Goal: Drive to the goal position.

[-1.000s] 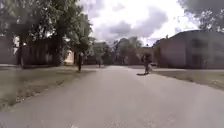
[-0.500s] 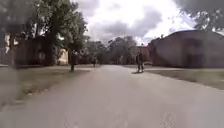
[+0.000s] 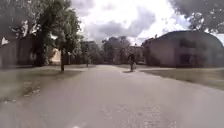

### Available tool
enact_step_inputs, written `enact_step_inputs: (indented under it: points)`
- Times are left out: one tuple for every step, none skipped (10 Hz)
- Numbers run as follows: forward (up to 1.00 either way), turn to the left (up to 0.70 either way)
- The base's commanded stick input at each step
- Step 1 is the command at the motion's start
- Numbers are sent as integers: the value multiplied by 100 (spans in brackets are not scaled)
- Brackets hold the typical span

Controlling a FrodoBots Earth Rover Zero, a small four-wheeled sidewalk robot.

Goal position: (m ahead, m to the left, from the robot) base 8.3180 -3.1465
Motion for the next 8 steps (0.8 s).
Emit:
enact_step_inputs:
  points:
    - [85, 0]
    - [85, 0]
    - [85, 0]
    - [85, 0]
    - [85, 0]
    - [85, 0]
    - [85, 0]
    - [85, 0]
